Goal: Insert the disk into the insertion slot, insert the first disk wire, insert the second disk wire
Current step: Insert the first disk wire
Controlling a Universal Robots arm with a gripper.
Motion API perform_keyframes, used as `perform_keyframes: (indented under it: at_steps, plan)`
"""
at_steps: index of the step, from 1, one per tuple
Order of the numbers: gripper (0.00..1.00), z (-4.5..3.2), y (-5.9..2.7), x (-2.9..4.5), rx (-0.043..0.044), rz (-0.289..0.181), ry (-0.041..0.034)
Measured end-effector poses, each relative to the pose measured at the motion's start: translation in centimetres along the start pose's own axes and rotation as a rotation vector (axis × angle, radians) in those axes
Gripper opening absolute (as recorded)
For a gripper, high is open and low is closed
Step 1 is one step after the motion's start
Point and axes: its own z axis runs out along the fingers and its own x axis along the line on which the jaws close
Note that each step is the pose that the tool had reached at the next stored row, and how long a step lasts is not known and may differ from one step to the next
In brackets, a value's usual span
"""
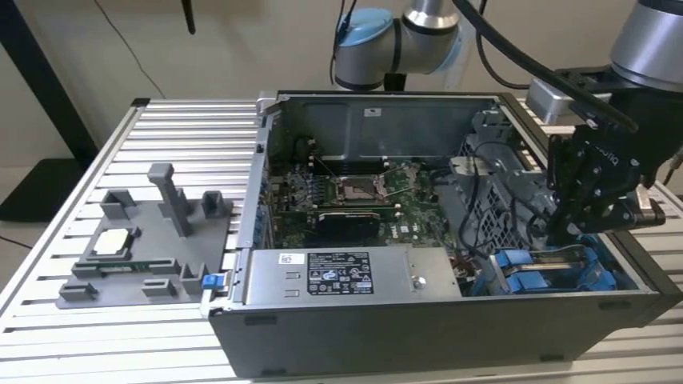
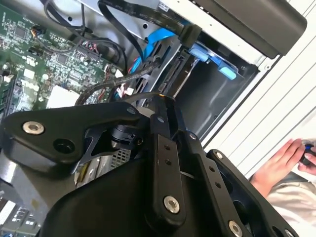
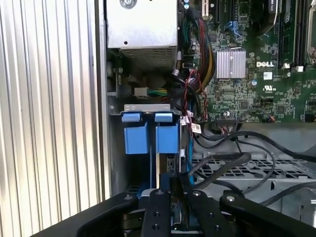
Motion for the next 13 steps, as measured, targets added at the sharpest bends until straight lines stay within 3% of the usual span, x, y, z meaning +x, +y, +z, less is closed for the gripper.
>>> perform_keyframes:
  at_steps: [7, 13]
  plan:
    - [0.0, 0.4, -1.34, 0.16, 0.0006, -0.005, -0.0005]
    - [0.0, 0.75, -1.55, 0.13, 0.0022, -0.008, -0.0006]
